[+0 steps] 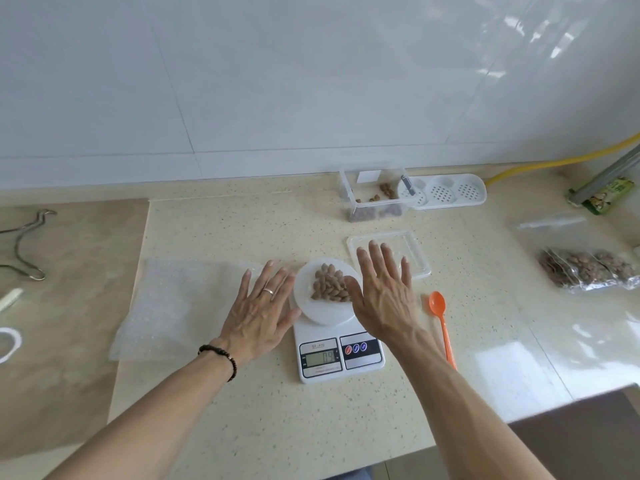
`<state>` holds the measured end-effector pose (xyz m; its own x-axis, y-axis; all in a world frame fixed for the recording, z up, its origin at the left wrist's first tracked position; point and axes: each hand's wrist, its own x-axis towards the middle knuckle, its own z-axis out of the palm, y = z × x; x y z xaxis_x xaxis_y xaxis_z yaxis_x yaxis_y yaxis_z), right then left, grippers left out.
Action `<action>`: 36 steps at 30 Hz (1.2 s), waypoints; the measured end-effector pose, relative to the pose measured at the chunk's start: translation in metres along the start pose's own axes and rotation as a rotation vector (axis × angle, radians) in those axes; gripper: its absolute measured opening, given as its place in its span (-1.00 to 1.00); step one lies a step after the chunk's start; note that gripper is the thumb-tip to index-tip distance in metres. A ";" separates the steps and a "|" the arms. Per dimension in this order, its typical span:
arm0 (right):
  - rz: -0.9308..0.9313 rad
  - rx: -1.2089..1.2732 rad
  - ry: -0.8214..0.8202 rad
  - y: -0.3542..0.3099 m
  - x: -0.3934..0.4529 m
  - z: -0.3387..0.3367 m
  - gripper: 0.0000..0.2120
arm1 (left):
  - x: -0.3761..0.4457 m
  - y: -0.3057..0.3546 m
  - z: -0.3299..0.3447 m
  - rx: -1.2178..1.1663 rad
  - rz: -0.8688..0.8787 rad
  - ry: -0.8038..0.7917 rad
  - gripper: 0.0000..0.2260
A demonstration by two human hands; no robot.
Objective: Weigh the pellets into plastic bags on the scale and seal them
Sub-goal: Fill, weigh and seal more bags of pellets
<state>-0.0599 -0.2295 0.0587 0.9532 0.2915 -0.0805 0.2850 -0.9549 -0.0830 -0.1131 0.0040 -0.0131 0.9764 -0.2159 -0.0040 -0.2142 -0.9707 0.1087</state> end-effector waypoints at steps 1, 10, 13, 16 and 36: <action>-0.001 0.004 0.001 0.000 0.000 -0.001 -0.32 | 0.001 0.000 0.000 0.000 0.001 0.000 -0.39; 0.163 0.169 0.021 0.028 -0.001 -0.012 -0.44 | 0.039 0.013 -0.012 -0.051 0.064 -0.011 -0.34; 0.286 0.247 0.084 0.049 -0.005 -0.010 -0.47 | 0.066 0.029 -0.019 -0.064 0.129 0.002 -0.30; 0.440 0.353 0.079 0.069 -0.010 -0.007 -0.52 | 0.098 0.053 -0.023 -0.083 0.194 -0.014 -0.31; 0.705 1.392 -0.098 0.079 -0.007 -0.016 -0.91 | 0.184 0.113 -0.088 -0.817 -0.023 -0.133 -0.83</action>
<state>-0.0425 -0.3084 0.0688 0.8231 -0.1207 -0.5549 -0.5666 -0.1099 -0.8166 0.0449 -0.1363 0.0861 0.9578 -0.2576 -0.1275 -0.0566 -0.6039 0.7950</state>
